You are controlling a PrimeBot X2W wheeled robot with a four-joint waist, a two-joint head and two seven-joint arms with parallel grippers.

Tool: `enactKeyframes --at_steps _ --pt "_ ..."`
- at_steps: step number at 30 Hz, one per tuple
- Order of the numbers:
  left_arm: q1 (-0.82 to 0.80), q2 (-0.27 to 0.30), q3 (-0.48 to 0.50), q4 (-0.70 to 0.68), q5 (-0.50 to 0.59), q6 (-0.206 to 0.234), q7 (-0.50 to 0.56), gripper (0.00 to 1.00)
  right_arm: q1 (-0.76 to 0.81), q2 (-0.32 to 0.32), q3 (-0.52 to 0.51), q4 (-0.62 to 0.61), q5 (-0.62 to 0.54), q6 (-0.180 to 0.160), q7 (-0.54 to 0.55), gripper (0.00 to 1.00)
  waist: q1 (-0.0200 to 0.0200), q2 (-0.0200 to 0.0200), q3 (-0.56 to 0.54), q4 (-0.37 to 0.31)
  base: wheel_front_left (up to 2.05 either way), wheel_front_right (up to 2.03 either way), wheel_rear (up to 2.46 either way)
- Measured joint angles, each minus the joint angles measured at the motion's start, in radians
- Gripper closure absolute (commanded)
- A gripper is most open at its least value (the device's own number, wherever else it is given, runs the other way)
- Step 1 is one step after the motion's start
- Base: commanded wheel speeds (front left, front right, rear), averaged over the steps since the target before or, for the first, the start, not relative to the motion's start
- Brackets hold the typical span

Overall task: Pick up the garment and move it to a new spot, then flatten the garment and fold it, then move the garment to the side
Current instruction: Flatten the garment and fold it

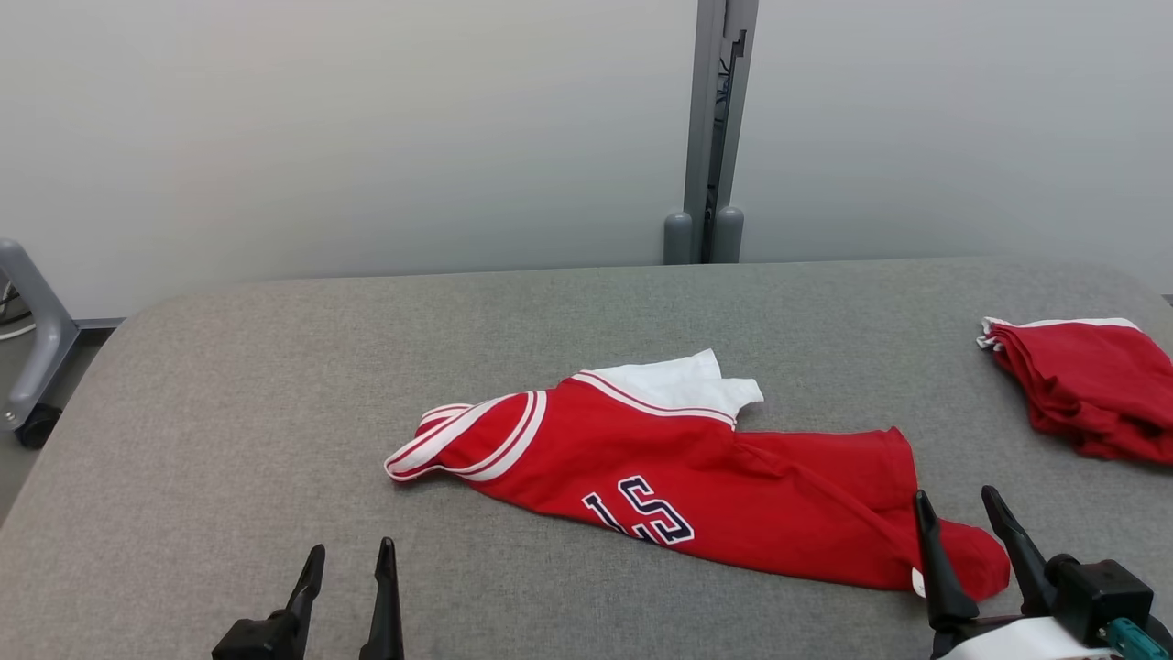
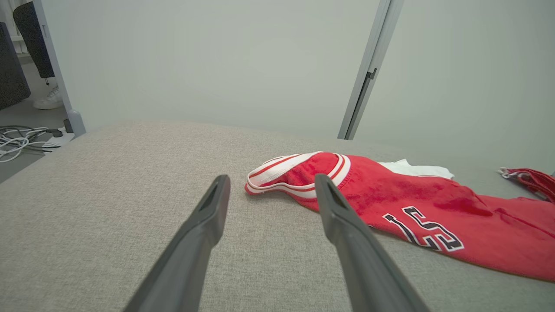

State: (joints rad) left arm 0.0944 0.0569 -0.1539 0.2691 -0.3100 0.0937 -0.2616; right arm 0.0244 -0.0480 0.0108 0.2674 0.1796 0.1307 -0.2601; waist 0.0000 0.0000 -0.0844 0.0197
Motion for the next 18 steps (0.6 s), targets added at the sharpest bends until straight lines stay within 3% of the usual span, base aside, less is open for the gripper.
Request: enactKeyframes --at_steps 11,18 --pt "-0.023 -0.002 -0.011 0.003 0.018 -0.006 0.0 0.0 -0.099 0.0 -0.013 0.034 -0.025 0.0 0.022 0.0 0.0 0.0 0.022 0.038 0.0 0.0 0.0" --pt "-0.043 -0.003 -0.021 0.007 0.031 -0.008 0.0 0.0 -0.284 0.0 -0.02 0.184 -0.056 0.0 0.099 0.0 0.0 0.0 0.053 0.096 0.0 0.0 0.0"
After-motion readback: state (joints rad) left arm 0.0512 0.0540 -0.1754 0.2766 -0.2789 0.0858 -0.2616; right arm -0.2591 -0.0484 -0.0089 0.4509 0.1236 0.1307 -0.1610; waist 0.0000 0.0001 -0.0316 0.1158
